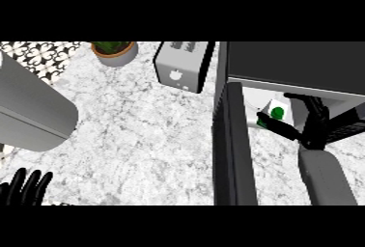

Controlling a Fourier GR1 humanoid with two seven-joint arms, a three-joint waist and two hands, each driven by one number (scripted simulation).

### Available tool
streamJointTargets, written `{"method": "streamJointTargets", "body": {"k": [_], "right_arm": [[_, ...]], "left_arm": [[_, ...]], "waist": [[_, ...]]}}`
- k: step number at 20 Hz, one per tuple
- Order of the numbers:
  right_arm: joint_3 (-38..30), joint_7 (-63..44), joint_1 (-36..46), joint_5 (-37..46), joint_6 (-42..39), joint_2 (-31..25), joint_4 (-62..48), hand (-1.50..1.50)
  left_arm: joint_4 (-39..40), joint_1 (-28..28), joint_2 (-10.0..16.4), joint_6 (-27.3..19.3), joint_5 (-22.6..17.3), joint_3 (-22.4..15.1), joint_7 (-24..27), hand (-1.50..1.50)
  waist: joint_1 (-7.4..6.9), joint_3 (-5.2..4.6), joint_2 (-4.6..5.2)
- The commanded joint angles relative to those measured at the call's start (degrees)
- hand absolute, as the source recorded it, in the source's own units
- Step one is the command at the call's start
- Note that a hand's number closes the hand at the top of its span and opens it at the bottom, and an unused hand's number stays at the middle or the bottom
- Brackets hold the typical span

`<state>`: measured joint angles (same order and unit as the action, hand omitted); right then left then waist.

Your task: Pick up the milk, place it into the microwave and close the microwave

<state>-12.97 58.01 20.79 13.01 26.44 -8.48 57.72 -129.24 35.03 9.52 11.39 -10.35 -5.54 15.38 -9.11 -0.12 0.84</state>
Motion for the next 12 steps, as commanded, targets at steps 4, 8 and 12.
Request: {"method": "streamJointTargets", "body": {"k": [4,8,12], "right_arm": [[0.2,-13.7,8.6,-0.1,-2.0,1.5,-10.3,-1.50],[0.2,-15.0,10.3,-0.1,-2.4,2.3,-13.4,-1.50],[-0.6,-24.1,19.9,0.5,-4.1,-0.6,-21.9,-1.50]], "left_arm": [[0.8,-1.7,0.3,0.4,1.5,-1.6,-0.5,-1.50],[0.4,-3.2,0.3,0.2,1.9,-2.3,-1.5,-1.50],[1.2,-3.6,-0.9,-1.1,3.9,-3.5,-1.8,-1.50]], "waist": [[-3.74,0.17,2.85],[-2.87,0.26,2.81],[-1.57,0.30,2.31]]}}
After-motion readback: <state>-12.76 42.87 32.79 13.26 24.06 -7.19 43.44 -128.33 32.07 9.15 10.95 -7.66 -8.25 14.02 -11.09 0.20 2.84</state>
